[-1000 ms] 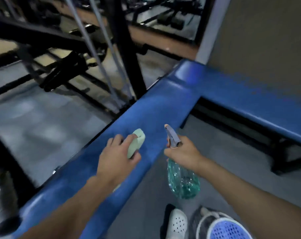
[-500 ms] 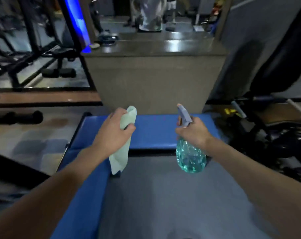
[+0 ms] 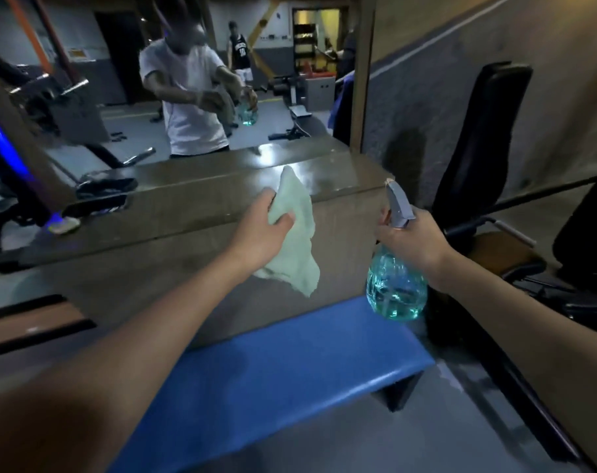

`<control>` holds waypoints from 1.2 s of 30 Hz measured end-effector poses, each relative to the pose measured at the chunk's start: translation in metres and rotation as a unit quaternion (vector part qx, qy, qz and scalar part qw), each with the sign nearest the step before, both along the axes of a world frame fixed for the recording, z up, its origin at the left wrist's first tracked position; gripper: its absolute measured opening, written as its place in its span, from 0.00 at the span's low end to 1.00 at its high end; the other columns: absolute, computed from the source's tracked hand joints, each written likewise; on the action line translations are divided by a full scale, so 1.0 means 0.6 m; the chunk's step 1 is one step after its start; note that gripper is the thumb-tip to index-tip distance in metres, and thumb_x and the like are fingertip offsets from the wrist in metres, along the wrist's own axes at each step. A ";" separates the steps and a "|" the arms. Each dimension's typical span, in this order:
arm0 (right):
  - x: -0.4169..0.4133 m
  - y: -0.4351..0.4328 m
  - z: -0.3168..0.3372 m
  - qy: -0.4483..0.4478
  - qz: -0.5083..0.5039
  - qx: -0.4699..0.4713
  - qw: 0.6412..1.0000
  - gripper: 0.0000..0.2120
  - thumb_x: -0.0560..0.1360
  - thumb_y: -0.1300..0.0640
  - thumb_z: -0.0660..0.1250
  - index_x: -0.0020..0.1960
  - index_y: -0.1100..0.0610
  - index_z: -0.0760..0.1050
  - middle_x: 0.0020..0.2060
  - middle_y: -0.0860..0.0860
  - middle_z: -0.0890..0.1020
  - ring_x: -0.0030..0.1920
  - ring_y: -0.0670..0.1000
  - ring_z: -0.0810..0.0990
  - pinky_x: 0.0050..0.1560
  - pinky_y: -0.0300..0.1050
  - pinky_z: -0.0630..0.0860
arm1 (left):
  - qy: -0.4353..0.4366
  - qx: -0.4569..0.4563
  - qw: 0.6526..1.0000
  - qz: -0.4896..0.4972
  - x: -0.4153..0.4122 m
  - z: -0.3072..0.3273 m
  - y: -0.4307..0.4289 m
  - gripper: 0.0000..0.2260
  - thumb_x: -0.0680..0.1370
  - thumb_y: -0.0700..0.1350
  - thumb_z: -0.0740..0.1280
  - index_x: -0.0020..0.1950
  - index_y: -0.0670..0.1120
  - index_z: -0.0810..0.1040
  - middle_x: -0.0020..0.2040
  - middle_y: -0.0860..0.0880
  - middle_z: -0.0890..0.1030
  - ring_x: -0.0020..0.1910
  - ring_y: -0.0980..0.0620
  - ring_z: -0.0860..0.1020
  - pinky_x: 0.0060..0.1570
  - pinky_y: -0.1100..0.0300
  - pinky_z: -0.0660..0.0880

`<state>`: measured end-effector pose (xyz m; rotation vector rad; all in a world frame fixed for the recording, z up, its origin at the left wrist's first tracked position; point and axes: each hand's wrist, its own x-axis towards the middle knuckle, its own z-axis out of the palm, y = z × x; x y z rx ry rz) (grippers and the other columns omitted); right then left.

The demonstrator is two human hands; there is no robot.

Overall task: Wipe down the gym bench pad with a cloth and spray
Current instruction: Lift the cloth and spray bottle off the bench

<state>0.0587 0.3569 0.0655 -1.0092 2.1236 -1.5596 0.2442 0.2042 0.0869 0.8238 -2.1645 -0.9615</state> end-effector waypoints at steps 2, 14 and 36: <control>-0.037 -0.041 0.015 0.009 -0.011 -0.014 1.000 0.10 0.73 0.64 0.66 0.37 0.66 0.67 0.32 0.55 0.67 0.33 0.50 0.65 0.35 0.48 0.64 | 0.028 0.035 0.999 0.000 -0.054 0.008 -0.047 0.05 0.81 0.41 0.64 0.53 0.41 0.70 0.44 0.48 0.75 0.39 0.54 0.73 0.36 0.64 0.70; -0.355 -0.346 0.043 0.044 -0.011 -0.087 0.995 0.12 0.76 0.59 0.69 0.39 0.53 0.67 0.32 0.49 0.71 0.31 0.46 0.68 0.31 0.37 0.67 | 0.189 0.295 0.935 0.046 -0.368 -0.002 -0.291 0.12 0.80 0.39 0.67 0.62 0.49 0.72 0.56 0.48 0.82 0.52 0.47 0.83 0.51 0.46 0.81; -0.553 -0.453 -0.065 0.108 0.075 0.115 0.985 0.52 0.60 0.38 0.79 0.76 0.50 0.58 0.66 0.51 0.67 0.69 0.54 0.67 0.69 0.58 0.67 | -0.398 -0.205 0.894 0.007 -0.492 -0.135 -0.401 0.39 0.69 0.70 0.39 0.76 0.58 0.65 0.79 0.49 0.61 0.78 0.49 0.58 0.73 0.52 0.55</control>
